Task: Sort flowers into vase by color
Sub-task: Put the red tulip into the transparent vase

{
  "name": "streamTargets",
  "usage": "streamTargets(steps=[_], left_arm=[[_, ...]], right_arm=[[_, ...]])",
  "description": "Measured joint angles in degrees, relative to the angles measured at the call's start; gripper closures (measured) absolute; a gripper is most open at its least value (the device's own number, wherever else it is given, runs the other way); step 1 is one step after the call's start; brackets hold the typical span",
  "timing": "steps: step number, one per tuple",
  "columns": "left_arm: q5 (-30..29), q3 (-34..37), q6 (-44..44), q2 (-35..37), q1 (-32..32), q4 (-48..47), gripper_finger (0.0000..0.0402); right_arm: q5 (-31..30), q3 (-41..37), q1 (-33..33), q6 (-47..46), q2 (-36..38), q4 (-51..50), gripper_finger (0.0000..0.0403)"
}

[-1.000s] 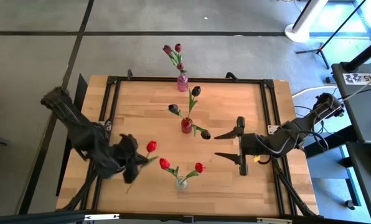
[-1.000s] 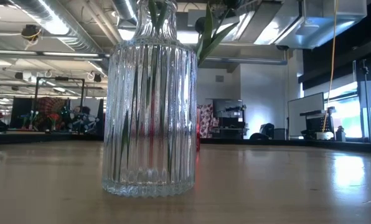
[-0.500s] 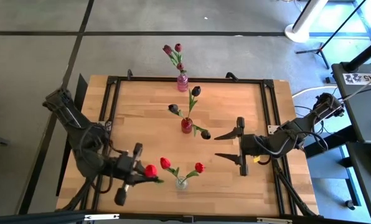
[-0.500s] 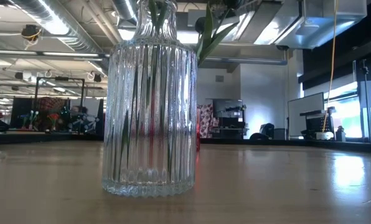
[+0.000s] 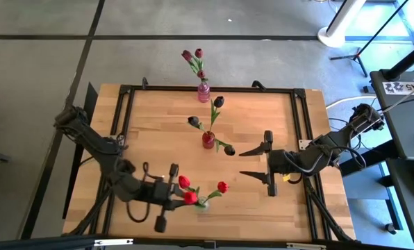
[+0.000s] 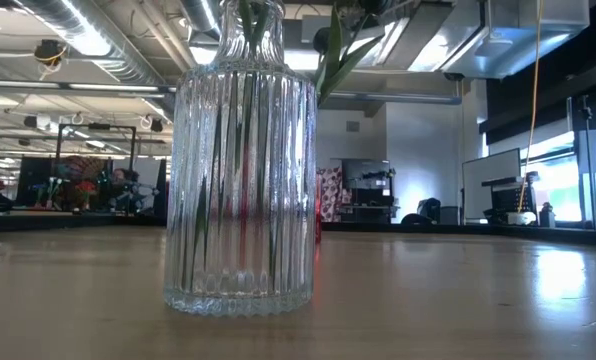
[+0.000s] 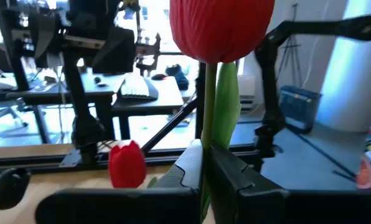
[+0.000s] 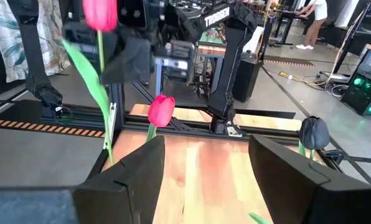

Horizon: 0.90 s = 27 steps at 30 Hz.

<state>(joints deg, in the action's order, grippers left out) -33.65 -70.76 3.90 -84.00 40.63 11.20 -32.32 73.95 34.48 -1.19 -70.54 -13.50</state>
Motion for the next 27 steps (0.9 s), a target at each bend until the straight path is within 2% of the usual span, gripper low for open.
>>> streamTargets(steps=[11,18,24,27], left_arm=[[-1.4,0.0,2.0,-2.0,-3.1,-2.4,0.0392],[-1.2,0.0,10.1,-1.9,-3.1,-7.0,0.0392],[5.9,0.0,18.3,-1.9,-4.6,-11.1,0.0388],[7.0,-1.5,19.9,-1.9,-4.5,-15.6,0.0367]], right_arm=[[2.9,0.0,0.0,-1.1,0.0,0.0,0.0171],[4.4,0.0,0.0,-1.7,0.0,0.0,0.0171],[4.4,0.0,0.0,-3.4,0.0,0.0,0.0171],[4.4,0.0,0.0,-3.4,0.0,0.0,0.0171]])
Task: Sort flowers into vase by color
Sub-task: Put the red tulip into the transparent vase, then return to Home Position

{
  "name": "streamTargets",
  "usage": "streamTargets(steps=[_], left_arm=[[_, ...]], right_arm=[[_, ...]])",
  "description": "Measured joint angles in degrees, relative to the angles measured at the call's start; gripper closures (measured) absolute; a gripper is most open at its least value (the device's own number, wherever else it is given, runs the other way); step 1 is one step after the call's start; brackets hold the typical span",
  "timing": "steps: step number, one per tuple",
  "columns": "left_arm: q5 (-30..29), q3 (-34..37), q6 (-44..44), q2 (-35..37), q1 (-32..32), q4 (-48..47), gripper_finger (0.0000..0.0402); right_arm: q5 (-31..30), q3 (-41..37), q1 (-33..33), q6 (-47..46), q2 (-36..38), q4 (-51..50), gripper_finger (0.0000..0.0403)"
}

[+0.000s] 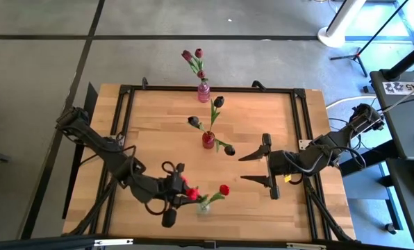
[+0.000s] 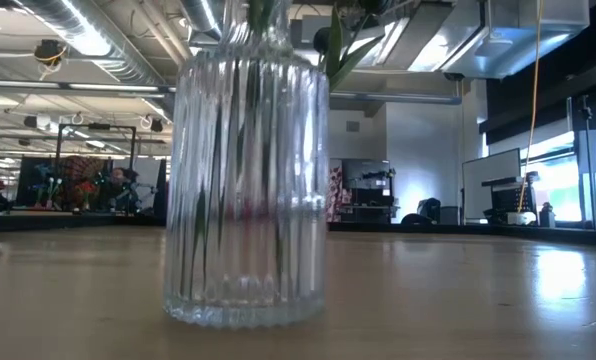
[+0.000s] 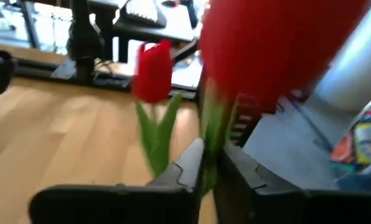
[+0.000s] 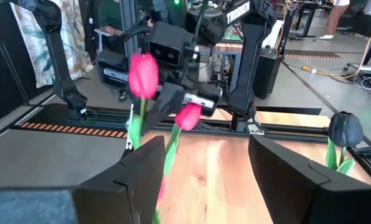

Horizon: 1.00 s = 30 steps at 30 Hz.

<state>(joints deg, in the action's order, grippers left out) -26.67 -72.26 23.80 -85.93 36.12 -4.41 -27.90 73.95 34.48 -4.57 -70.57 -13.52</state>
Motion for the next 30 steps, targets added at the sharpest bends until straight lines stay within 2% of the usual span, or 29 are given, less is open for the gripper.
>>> streamTargets(steps=[5,10,15,18,23,27,30], left_arm=[[-1.3,-5.2,2.0,0.0,0.1,-10.5,0.0311],[0.0,-9.3,1.4,0.0,-0.1,-13.7,0.0270],[6.8,-12.0,7.2,0.1,0.0,-18.0,0.0252],[7.5,-12.0,11.2,0.0,0.0,-21.6,0.0249],[7.2,-12.0,15.1,-0.6,-0.8,-22.0,0.0241],[6.8,-12.0,18.2,-0.7,-1.1,-24.0,0.0227],[9.3,-12.0,22.1,-0.6,-0.4,-25.9,0.0212]], right_arm=[[0.0,0.0,0.0,0.0,0.0,-0.1,0.0171],[-0.1,0.0,0.0,0.4,0.0,-2.0,0.0171],[-1.1,0.0,0.0,0.3,0.0,-4.8,0.0171],[-2.6,0.0,0.0,0.3,0.0,-5.1,0.0171],[-4.3,0.0,-0.7,0.3,0.0,-5.2,0.0169],[-3.1,0.0,-3.0,0.3,0.0,-5.4,0.0147],[-2.2,0.0,-4.7,0.1,0.0,-5.9,0.0119]])
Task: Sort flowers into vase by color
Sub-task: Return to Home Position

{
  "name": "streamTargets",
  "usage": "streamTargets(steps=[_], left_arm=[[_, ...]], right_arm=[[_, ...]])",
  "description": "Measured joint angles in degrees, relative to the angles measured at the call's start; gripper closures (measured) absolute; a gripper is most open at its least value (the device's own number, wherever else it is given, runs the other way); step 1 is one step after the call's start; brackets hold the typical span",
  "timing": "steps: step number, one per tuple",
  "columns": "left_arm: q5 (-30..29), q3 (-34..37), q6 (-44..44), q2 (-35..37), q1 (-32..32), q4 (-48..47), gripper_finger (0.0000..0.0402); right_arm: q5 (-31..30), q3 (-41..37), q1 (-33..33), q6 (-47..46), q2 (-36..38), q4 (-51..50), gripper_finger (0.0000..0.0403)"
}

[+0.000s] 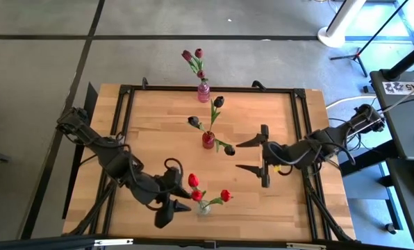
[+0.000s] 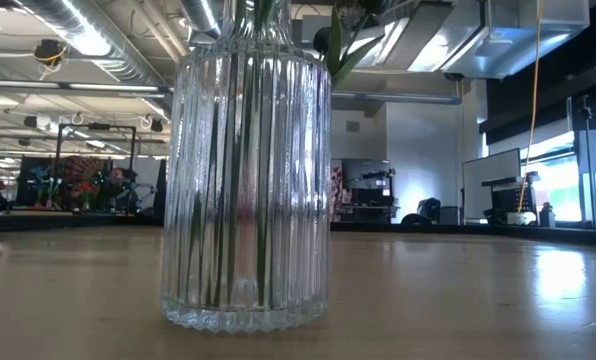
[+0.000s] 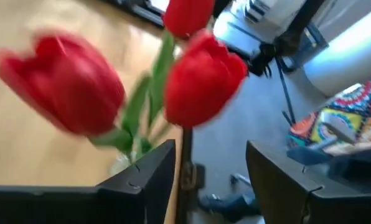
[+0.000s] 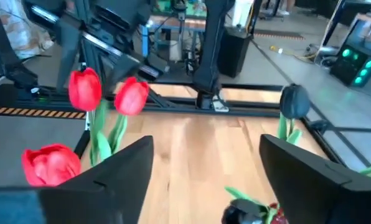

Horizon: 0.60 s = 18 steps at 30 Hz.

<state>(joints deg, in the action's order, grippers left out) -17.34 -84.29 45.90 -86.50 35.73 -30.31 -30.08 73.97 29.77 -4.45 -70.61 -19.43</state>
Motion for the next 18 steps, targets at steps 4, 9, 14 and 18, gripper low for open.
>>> streamTargets(steps=[4,9,14,18], left_arm=[[1.6,0.0,3.3,0.1,1.8,-0.2,0.0202],[3.9,0.0,9.9,0.2,2.2,-3.0,0.0205],[5.9,0.0,15.4,0.2,2.8,-9.8,0.0206],[-2.8,0.0,15.9,1.5,6.1,-11.1,0.0206]], right_arm=[[3.0,0.0,-1.9,-1.6,0.0,-1.9,0.0085],[3.8,0.0,-2.1,-1.2,0.0,-1.8,0.0074],[3.8,0.0,-2.1,-1.5,0.0,-2.6,0.0097],[4.3,-2.7,-2.0,-1.6,2.3,-2.3,0.0149]])
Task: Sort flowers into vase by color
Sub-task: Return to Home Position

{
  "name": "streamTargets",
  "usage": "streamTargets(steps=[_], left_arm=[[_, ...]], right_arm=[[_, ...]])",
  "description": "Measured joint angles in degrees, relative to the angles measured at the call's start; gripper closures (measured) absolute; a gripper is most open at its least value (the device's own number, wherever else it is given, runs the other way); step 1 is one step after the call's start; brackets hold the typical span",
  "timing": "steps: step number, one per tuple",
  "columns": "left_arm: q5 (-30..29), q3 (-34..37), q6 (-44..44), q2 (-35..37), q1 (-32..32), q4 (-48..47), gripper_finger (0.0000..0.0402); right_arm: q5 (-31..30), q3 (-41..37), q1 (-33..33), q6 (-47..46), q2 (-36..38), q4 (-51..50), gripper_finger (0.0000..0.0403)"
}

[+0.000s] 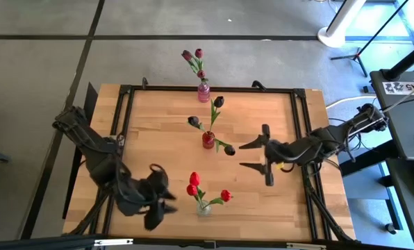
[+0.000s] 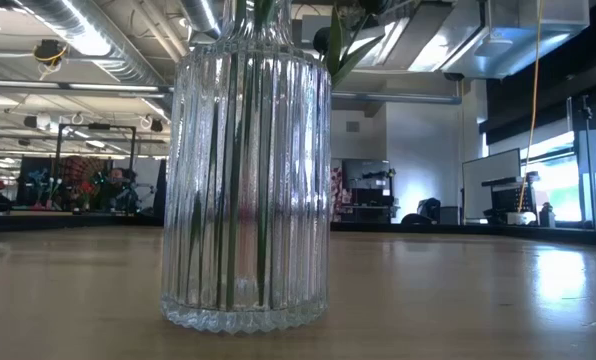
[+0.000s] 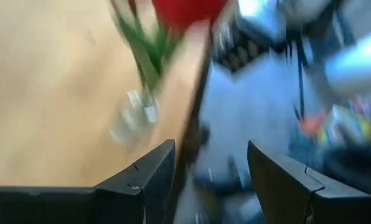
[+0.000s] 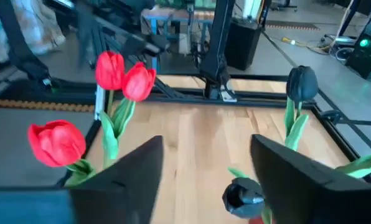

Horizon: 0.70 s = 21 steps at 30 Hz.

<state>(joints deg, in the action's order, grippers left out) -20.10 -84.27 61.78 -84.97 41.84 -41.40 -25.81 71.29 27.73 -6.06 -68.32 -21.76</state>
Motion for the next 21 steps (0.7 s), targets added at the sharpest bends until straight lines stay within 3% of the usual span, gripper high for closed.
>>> streamTargets(steps=[6,12,16,19,21], left_arm=[[-26.5,0.0,-0.4,2.4,1.0,-1.8,0.0206],[-32.8,0.0,-1.3,3.3,-0.8,-2.4,0.0206],[-31.0,2.1,-3.7,4.4,-6.9,-2.6,0.0206],[-21.8,6.4,-8.5,7.1,-14.7,1.1,0.0206],[-16.1,10.5,-14.2,10.1,-19.2,4.8,0.0206]], right_arm=[[0.4,-8.3,0.0,1.3,8.2,5.9,0.0265],[-2.1,-17.8,0.0,5.0,19.1,11.5,0.0378],[1.7,-28.5,-1.1,12.3,28.0,24.6,0.0390],[10.2,-36.8,-5.5,14.5,34.2,37.5,0.0381],[13.3,-40.8,-8.9,15.1,37.4,40.7,0.0385]])
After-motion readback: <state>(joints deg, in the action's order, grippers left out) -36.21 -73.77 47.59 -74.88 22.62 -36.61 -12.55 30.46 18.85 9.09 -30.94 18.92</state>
